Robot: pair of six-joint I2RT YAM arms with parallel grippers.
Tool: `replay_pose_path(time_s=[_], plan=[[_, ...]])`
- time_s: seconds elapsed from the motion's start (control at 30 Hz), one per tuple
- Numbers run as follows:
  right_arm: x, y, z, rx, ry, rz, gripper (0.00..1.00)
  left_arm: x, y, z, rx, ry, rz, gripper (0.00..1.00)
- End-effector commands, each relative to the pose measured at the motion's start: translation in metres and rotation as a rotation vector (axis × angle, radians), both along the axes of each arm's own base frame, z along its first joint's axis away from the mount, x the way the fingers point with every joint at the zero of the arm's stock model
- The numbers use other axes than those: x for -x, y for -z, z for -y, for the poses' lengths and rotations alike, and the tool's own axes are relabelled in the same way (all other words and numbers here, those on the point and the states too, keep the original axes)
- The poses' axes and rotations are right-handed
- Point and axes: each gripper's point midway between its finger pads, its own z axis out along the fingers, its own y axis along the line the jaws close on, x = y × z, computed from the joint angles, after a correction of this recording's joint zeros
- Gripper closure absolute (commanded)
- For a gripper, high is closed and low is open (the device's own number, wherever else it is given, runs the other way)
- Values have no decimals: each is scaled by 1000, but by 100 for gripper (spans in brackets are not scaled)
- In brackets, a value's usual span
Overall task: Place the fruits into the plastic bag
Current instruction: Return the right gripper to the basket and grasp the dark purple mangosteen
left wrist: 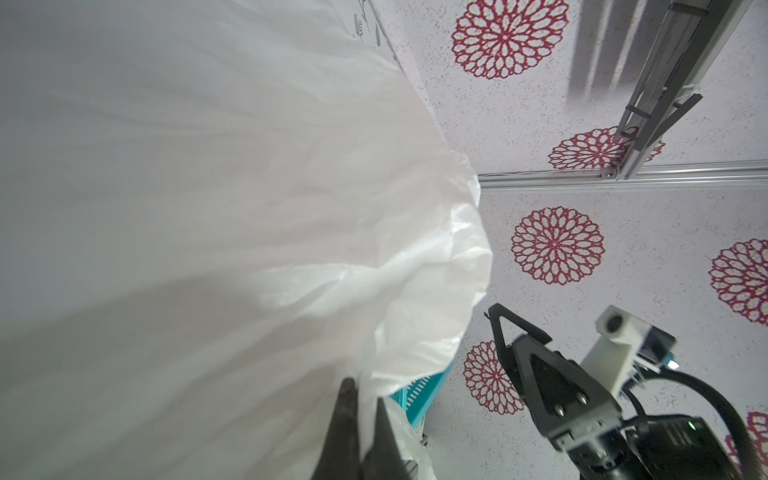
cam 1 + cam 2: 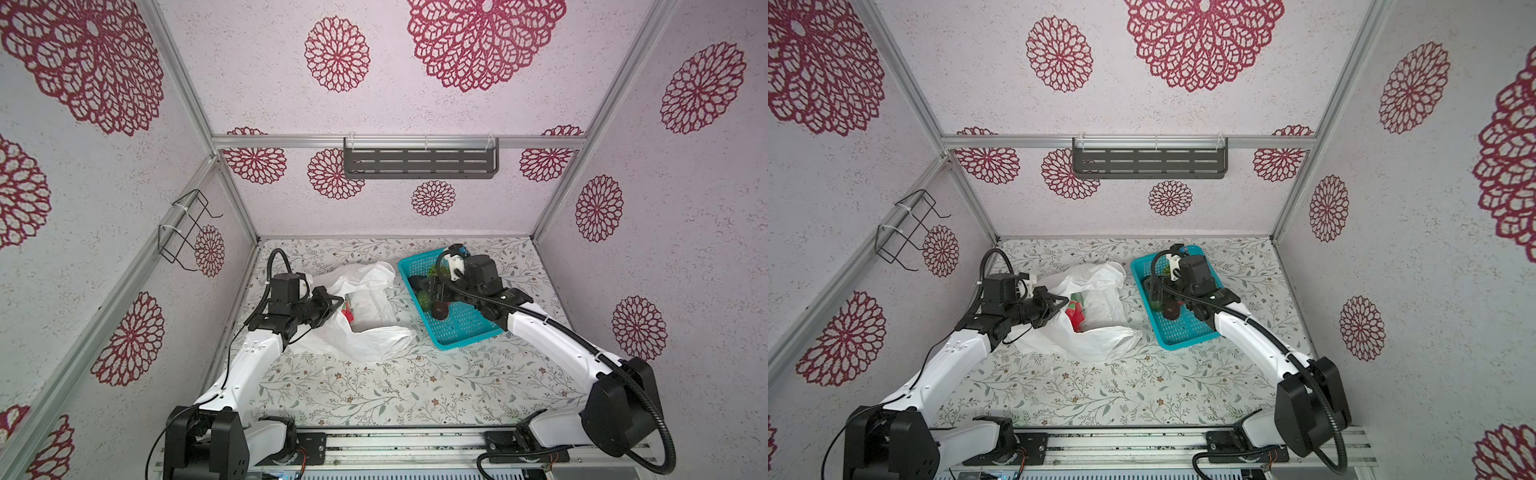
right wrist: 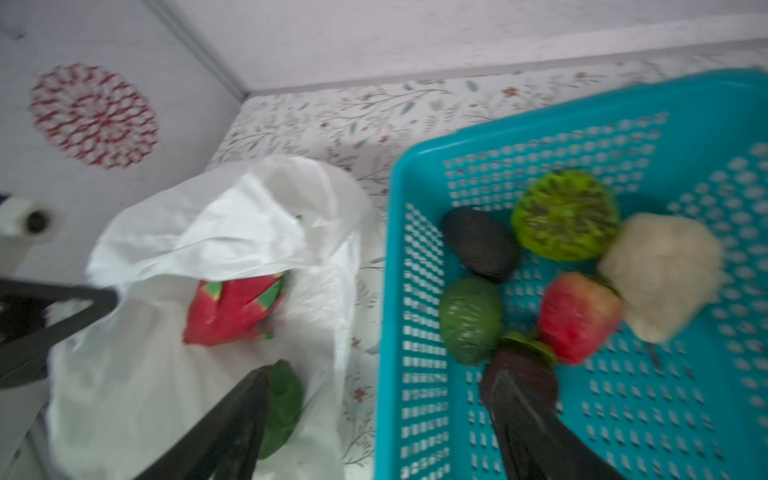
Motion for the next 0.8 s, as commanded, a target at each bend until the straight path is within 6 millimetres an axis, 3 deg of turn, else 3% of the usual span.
replay_pose_path(time_s=[0.0, 0.5, 0.77], plan=[[-4, 39, 34, 94, 163, -130, 15, -2, 3, 2, -1, 4, 4, 100], [-17, 137, 22, 133, 163, -366, 21, 1, 4, 1, -14, 6, -4, 100], [-25, 157, 27, 182, 178, -384, 29, 2, 3, 0, -18, 9, -4, 100]])
